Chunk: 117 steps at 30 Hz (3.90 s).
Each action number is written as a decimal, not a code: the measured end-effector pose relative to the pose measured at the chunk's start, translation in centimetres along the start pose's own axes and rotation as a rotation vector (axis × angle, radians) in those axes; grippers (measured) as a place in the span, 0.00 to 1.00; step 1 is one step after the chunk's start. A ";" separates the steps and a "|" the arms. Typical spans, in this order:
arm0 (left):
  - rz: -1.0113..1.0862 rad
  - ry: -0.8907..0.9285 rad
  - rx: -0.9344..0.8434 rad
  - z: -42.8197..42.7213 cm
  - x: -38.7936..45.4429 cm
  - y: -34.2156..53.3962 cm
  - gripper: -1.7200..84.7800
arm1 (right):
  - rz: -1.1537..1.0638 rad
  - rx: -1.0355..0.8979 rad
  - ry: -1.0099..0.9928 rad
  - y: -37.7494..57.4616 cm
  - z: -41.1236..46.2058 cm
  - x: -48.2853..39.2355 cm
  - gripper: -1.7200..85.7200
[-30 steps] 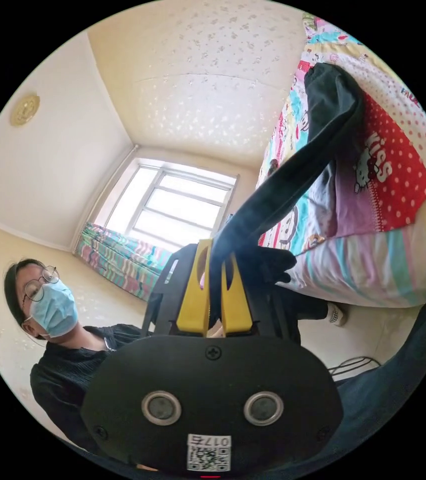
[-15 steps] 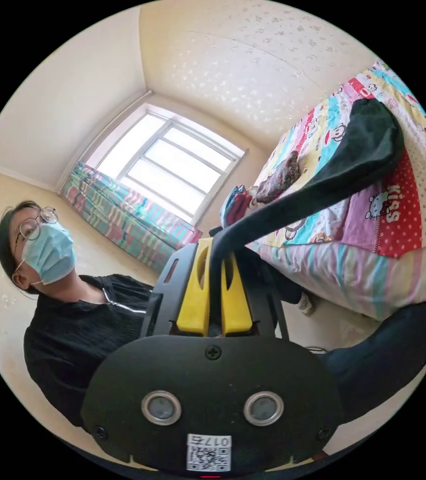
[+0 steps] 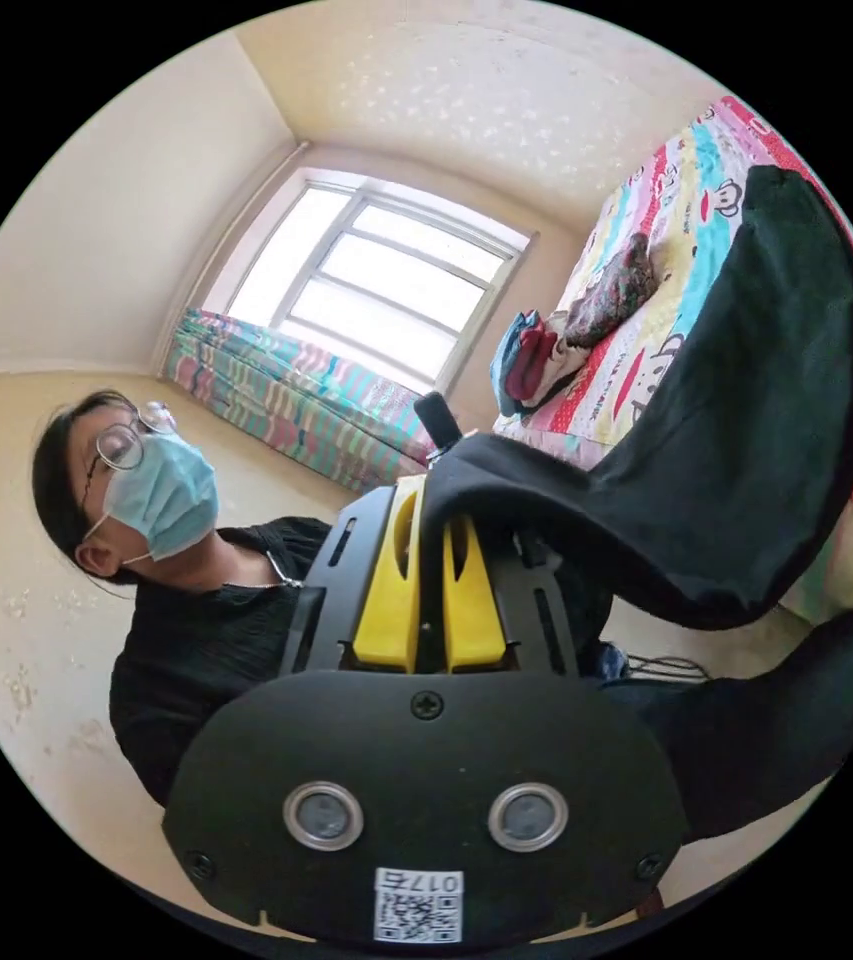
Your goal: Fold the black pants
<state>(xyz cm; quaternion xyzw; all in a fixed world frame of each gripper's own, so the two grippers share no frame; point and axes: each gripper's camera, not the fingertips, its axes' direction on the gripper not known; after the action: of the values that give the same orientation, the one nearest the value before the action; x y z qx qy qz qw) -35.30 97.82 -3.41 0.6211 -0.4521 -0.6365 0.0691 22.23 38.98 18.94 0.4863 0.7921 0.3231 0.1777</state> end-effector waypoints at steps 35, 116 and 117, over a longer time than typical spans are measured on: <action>-0.322 -0.525 0.063 13.5 -14.5 8.0 0.19 | 0.086 -0.073 0.768 -20.4 13.7 24.0 0.18; -0.905 -0.623 0.234 16.1 -19.0 15.8 0.18 | 0.470 0.911 0.509 12.4 -7.0 16.9 0.18; -0.904 -0.625 0.230 16.0 -19.1 15.6 0.18 | 0.504 0.885 0.482 12.2 -6.7 17.2 0.19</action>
<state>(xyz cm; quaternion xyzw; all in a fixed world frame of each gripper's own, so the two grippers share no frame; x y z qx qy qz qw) -52.17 109.01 17.96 0.5384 -0.2066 -0.7031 -0.4161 18.30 55.86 32.75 0.6011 0.7298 0.0945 -0.3117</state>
